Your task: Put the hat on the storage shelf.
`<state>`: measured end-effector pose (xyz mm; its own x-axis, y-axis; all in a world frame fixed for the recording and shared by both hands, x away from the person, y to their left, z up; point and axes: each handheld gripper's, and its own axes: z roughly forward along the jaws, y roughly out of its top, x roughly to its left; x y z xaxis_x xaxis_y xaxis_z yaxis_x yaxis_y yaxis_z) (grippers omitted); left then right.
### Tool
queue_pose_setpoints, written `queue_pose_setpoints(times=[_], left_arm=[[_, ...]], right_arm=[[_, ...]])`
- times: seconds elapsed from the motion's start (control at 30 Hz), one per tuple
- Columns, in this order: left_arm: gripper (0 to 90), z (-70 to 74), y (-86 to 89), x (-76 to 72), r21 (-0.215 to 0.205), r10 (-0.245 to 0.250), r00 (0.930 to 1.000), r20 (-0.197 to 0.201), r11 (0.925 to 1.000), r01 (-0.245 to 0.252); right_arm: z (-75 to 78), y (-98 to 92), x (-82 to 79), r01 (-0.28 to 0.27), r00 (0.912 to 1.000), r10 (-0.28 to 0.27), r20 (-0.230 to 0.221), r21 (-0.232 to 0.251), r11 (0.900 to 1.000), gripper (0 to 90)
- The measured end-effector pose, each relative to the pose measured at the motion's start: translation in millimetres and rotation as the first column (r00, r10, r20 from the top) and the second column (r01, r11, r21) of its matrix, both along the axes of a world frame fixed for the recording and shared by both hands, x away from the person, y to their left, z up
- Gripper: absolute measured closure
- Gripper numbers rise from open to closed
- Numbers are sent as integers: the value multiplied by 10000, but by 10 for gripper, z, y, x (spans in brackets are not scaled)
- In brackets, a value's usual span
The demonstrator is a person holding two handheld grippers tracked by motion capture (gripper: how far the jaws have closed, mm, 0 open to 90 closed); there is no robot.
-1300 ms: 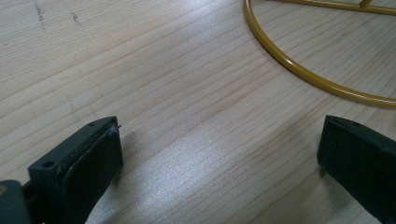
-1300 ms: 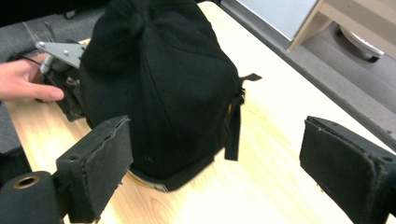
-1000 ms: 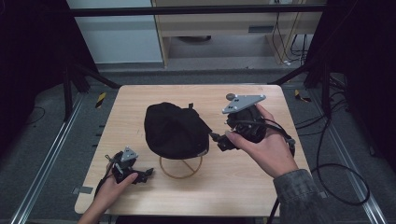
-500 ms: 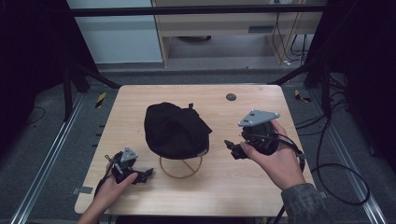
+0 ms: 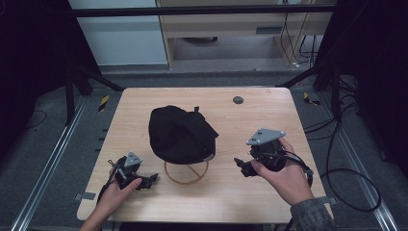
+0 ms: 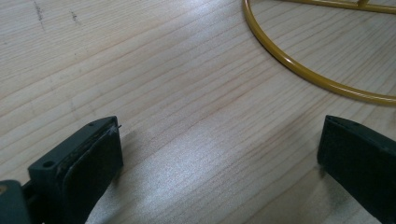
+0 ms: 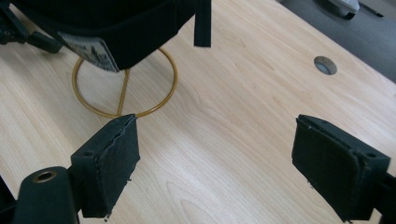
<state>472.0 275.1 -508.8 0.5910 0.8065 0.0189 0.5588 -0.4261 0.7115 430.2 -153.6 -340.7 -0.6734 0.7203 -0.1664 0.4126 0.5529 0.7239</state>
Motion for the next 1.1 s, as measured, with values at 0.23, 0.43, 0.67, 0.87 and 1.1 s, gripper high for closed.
queue_pose_setpoints(times=[0.23, 0.43, 0.67, 0.87, 1.1], left_arm=[[0, 0, 0, 0, 0, -2, 10000, 0, 10000, 2], [0, 0, 0, 0, -1, 1, 10000, 1, 10000, -1], [0, 0, 0, 0, 3, -3, 10000, 2, 10000, 3], [0, 0, 0, 0, 3, -3, 10000, 2, 10000, 3], [0, 0, 0, 0, 5, -3, 10000, 4, 10000, 3]], right_arm=[[-170, -30, -31, 51, 9999, -50, -152, 28, 10000, 150], [-398, -42, -32, 281, 9989, -266, -398, 359, 9990, 150], [-713, -24, 1, 628, 9963, -587, -624, 673, 9958, 148], [-857, -18, 36, 774, 9947, -715, -734, 807, 9937, 148], [-1042, -32, 103, 1031, 9910, -934, -954, 1023, 9894, 148]])
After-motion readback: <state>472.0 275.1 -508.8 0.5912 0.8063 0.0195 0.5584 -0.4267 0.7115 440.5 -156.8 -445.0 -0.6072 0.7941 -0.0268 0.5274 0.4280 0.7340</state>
